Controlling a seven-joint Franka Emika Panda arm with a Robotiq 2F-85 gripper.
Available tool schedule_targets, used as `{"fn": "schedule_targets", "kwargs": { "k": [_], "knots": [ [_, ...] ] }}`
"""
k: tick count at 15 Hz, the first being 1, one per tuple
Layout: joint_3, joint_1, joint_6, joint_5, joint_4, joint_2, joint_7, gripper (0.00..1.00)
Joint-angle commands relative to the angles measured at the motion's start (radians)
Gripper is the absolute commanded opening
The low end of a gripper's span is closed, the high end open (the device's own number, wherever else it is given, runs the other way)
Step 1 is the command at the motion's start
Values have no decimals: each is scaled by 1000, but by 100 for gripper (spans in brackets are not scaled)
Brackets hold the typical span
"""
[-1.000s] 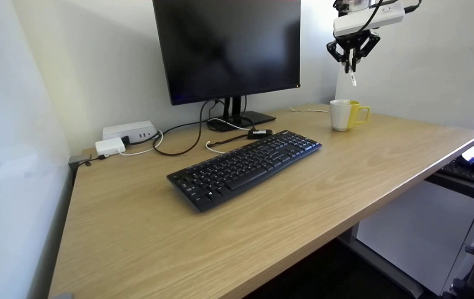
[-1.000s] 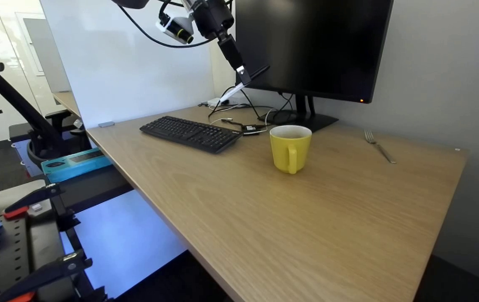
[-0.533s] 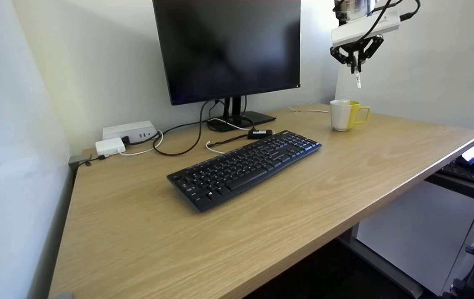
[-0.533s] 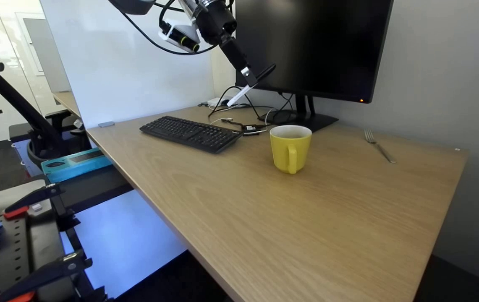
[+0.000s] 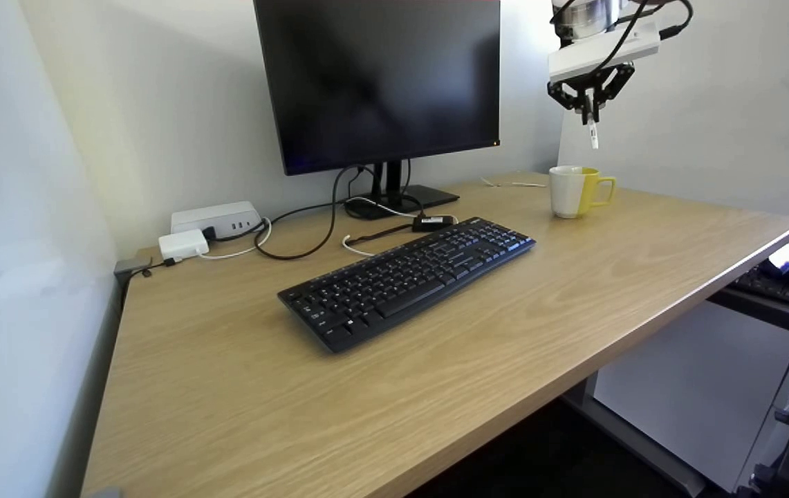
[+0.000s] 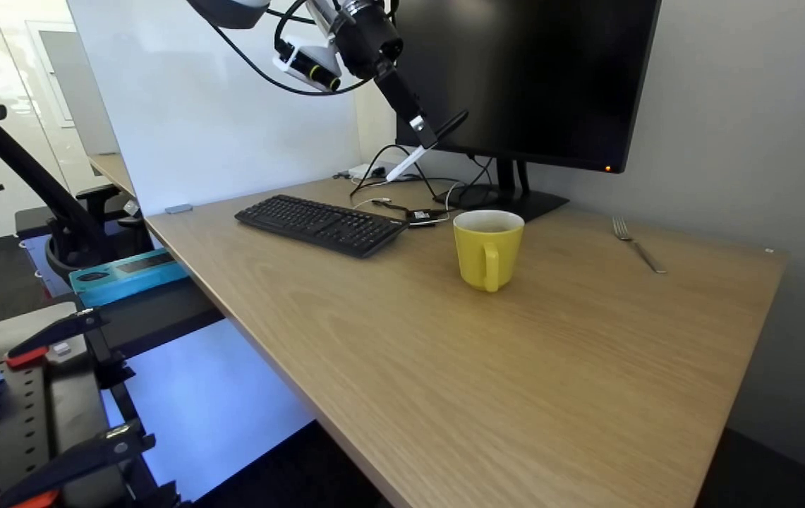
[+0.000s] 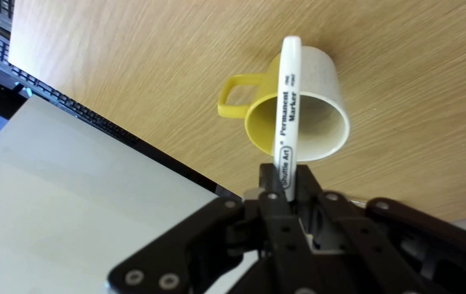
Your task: Put the black pen inside the yellow and white mug
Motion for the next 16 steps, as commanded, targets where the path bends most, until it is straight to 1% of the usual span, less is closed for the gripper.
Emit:
{"fn": "schedule_targets", "kwargs": {
  "k": [1, 8, 9, 12, 16],
  "knots": [
    [36, -34, -7, -6, 2, -1, 2, 14],
    [37, -35, -7, -6, 2, -1, 2, 14],
    [36, -35, -6, -11, 11, 9, 6, 4],
    [30, -33, -14, -57, 51, 48, 34, 4],
    [17, -44, -17, -153, 128, 118, 80, 4]
  ]
}}
